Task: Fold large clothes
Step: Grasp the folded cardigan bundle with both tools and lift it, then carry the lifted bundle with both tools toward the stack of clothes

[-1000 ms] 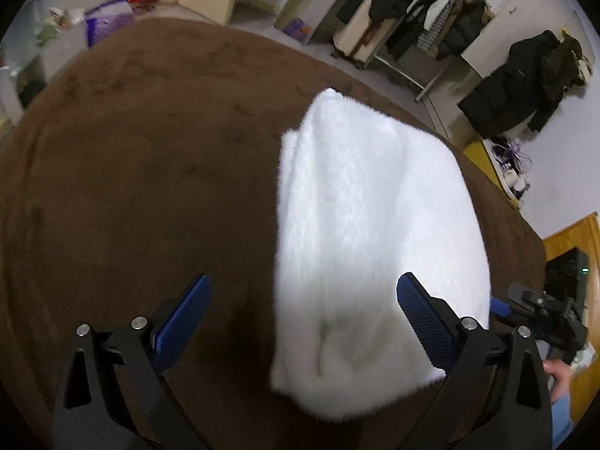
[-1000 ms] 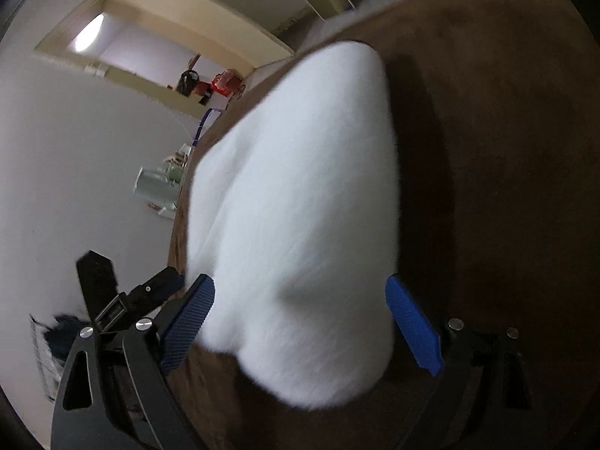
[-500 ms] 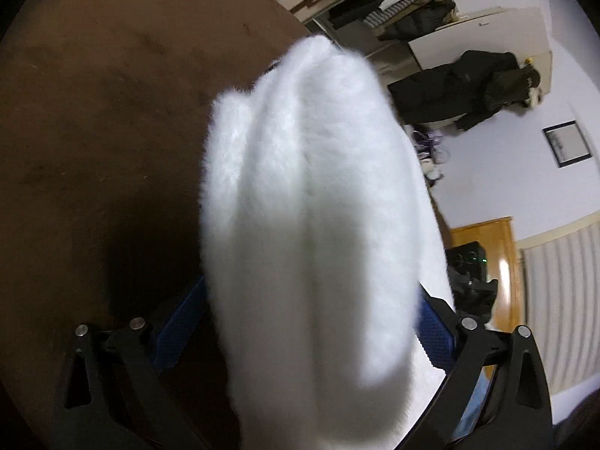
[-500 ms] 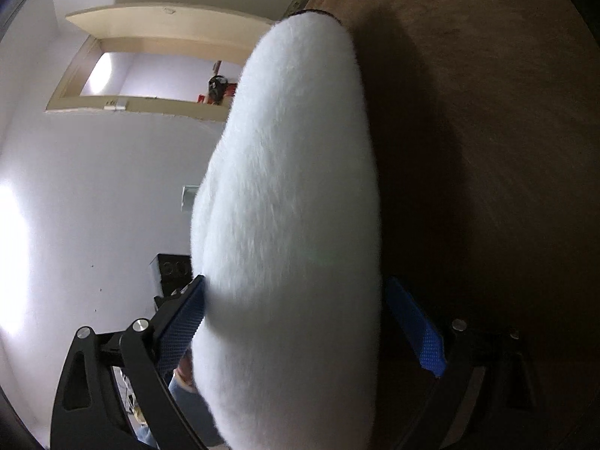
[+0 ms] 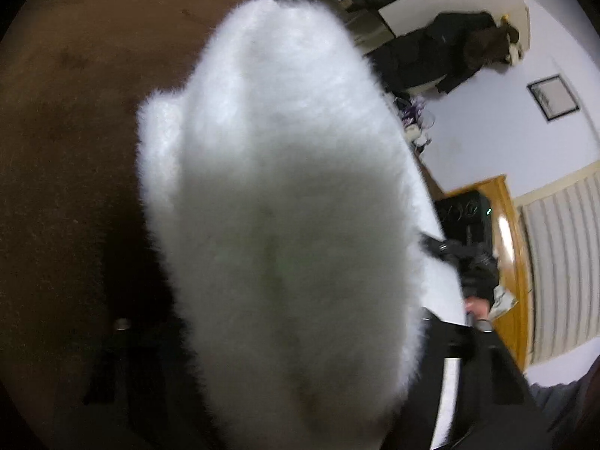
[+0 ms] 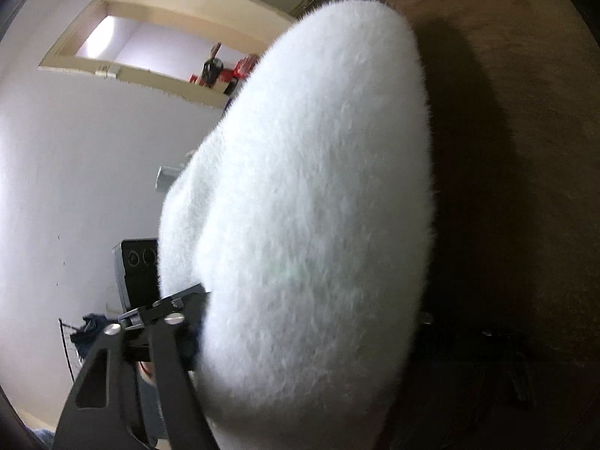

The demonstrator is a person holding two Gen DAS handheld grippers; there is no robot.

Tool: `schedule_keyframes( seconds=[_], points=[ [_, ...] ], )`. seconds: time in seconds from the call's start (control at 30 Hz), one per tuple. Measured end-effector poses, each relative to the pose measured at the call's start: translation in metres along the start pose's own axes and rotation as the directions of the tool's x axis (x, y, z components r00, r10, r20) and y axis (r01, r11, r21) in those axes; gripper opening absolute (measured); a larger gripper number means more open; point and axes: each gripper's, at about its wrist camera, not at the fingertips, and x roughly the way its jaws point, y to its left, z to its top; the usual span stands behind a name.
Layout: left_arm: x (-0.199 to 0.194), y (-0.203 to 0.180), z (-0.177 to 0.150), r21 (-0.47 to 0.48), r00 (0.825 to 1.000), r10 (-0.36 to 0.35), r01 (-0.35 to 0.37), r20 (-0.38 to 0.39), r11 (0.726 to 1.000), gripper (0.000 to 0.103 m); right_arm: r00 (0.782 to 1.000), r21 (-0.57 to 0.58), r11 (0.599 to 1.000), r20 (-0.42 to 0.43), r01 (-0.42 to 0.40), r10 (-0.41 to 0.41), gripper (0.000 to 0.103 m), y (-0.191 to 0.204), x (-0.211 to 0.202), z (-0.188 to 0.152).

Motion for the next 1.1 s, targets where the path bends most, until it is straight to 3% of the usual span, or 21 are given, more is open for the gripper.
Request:
schedule_keyframes(
  seconds=[0.17, 0.53, 0.8, 1.1],
  points=[
    [0.0, -0.022, -0.004, 0.041, 0.998, 0.053, -0.054, 0.032, 0.998, 0.046, 1.0, -0.026, 1.0, 0.027, -0.015, 0.016, 0.051, 0.014, -0.003, -0.002],
    [-0.018, -0.061, 0.002, 0.074, 0.991, 0.117, -0.121, 0.061, 0.99, 0.044, 0.996, -0.065, 0.995, 0.028, -0.077, 0.079, 0.047, 0.053, -0.013, -0.008],
    [-0.053, -0.098, -0.011, 0.119, 0.994, 0.083, -0.091, 0.072, 0.989, 0.044, 0.992, -0.084, 0.992, 0.07, -0.097, 0.103, 0.047, 0.081, -0.075, -0.023],
    [-0.065, -0.15, -0.055, 0.168, 0.996, 0.078, -0.084, 0.044, 0.982, 0.044, 0.989, -0.102, 0.992, 0.117, -0.08, 0.092, 0.047, 0.088, -0.152, -0.093]
  ],
)
